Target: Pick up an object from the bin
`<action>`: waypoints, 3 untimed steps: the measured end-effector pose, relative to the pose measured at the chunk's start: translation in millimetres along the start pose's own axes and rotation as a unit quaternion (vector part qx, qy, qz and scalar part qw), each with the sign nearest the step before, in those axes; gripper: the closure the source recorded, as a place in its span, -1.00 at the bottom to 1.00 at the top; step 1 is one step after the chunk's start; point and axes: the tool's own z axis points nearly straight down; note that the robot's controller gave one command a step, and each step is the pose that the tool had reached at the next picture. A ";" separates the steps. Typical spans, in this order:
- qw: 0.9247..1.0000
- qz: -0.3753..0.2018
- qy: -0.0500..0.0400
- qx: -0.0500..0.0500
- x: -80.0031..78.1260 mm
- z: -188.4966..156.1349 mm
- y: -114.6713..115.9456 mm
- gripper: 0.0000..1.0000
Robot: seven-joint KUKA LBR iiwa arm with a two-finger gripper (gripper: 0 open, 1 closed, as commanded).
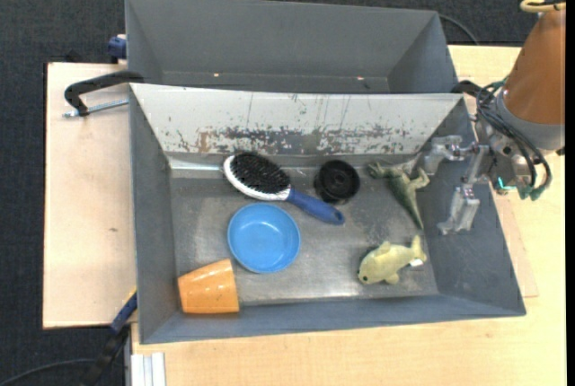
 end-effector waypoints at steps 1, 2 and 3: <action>0.979 -0.203 -0.001 0.000 30.8 129.4 4.1 -1.00; 0.979 -0.204 -0.003 0.001 29.7 127.0 4.1 1.00; 0.979 -0.204 -0.003 0.001 29.6 127.0 4.1 1.00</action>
Offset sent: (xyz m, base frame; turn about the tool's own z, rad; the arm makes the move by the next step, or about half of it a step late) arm -0.0309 0.0034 -0.1272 -0.4102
